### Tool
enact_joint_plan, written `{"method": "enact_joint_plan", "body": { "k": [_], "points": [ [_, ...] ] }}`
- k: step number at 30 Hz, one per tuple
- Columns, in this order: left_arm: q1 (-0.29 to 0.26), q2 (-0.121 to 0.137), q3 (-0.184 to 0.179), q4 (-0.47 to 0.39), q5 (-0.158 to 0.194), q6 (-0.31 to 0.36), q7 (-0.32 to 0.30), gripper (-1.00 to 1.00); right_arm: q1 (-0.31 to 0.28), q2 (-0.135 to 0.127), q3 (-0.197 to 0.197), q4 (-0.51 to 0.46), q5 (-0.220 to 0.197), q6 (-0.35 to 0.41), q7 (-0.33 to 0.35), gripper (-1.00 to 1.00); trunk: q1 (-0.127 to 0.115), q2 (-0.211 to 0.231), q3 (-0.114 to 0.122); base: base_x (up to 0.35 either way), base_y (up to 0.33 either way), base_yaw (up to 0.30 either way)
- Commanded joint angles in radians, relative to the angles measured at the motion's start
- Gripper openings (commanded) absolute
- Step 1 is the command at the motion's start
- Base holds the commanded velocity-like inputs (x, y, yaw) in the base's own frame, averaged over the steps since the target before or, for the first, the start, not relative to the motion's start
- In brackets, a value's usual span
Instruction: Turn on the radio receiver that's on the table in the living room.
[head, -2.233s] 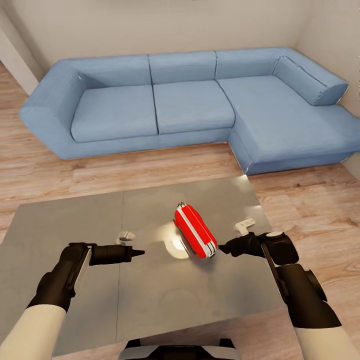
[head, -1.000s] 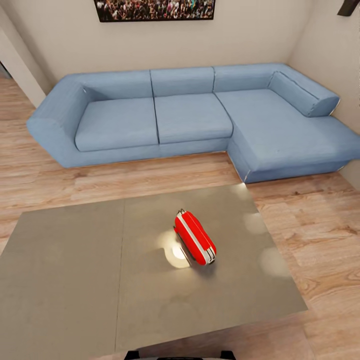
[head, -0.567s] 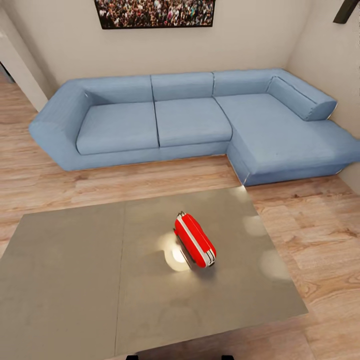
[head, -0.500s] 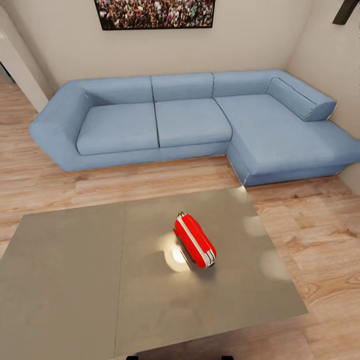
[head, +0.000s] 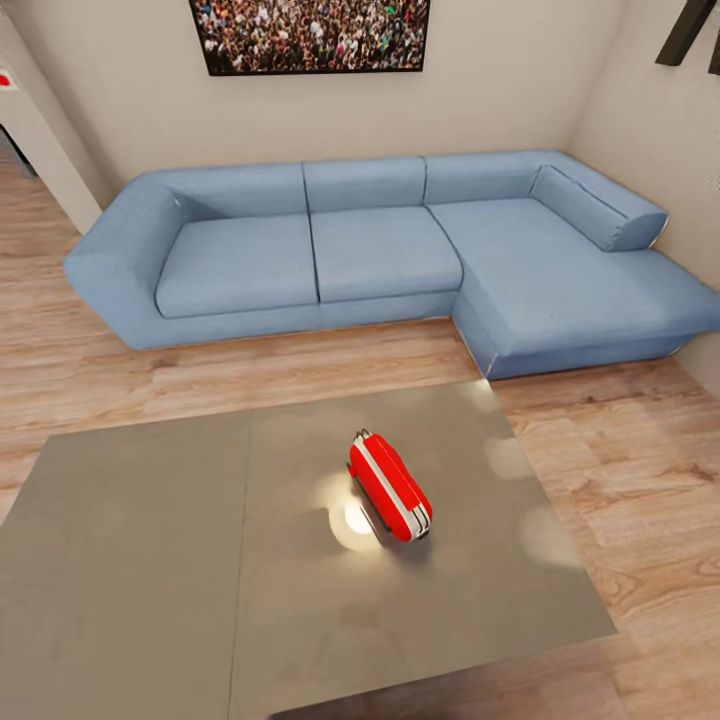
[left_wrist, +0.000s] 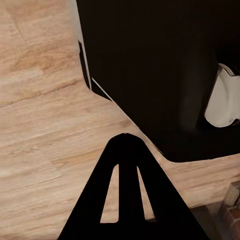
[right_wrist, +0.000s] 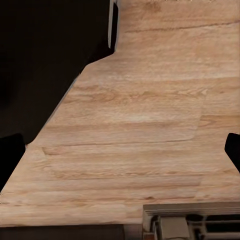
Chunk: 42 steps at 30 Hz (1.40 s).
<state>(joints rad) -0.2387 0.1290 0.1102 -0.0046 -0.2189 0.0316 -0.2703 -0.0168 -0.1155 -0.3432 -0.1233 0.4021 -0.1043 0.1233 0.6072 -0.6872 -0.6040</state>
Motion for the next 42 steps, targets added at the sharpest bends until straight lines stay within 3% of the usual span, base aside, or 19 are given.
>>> {"method": "enact_joint_plan", "body": {
  "k": [1, 5, 7, 13, 15, 21, 42],
  "points": [
    [0.001, 0.000, 0.000, 0.000, 0.000, -0.001, 0.001, -1.00, 0.000, 0.001, -0.001, 0.005, -0.002, -0.008, -0.003, 1.00, 0.000, 0.000, 0.002, 0.000, 0.000, 0.000],
    [0.006, -0.012, 0.003, 0.000, 0.002, -0.006, 0.005, -1.00, 0.000, 0.008, 0.000, 0.022, -0.039, -0.047, -0.016, 1.00, 0.000, 0.000, 0.008, 0.000, 0.000, 0.000],
    [0.007, -0.033, 0.005, 0.000, 0.002, -0.006, 0.005, -1.00, 0.000, 0.009, 0.001, 0.024, -0.049, -0.053, -0.018, 1.00, 0.000, 0.000, 0.011, 0.000, 0.000, 0.000],
    [0.008, -0.061, 0.009, 0.000, 0.008, -0.006, 0.006, -1.00, 0.000, 0.010, 0.000, 0.025, -0.053, -0.055, -0.019, 1.00, 0.000, 0.000, 0.020, 0.000, 0.000, 0.000],
    [0.007, -0.063, 0.010, 0.000, 0.018, -0.005, 0.006, -1.00, 0.000, 0.010, -0.001, 0.025, -0.054, -0.055, -0.019, 1.00, 0.000, 0.000, 0.024, 0.000, 0.000, 0.000],
    [0.007, -0.061, 0.017, -0.003, 0.115, -0.005, 0.005, -1.00, 0.000, 0.013, -0.002, 0.025, -0.054, -0.055, -0.019, 1.00, 0.000, 0.000, 0.033, 0.000, 0.000, 0.000],
    [0.007, -0.060, 0.013, -0.012, 0.118, -0.005, 0.005, -1.00, 0.000, 0.014, 0.002, 0.025, -0.052, -0.055, -0.019, 1.00, 0.000, 0.000, 0.066, 0.000, 0.000, 0.000]
  ]
}}
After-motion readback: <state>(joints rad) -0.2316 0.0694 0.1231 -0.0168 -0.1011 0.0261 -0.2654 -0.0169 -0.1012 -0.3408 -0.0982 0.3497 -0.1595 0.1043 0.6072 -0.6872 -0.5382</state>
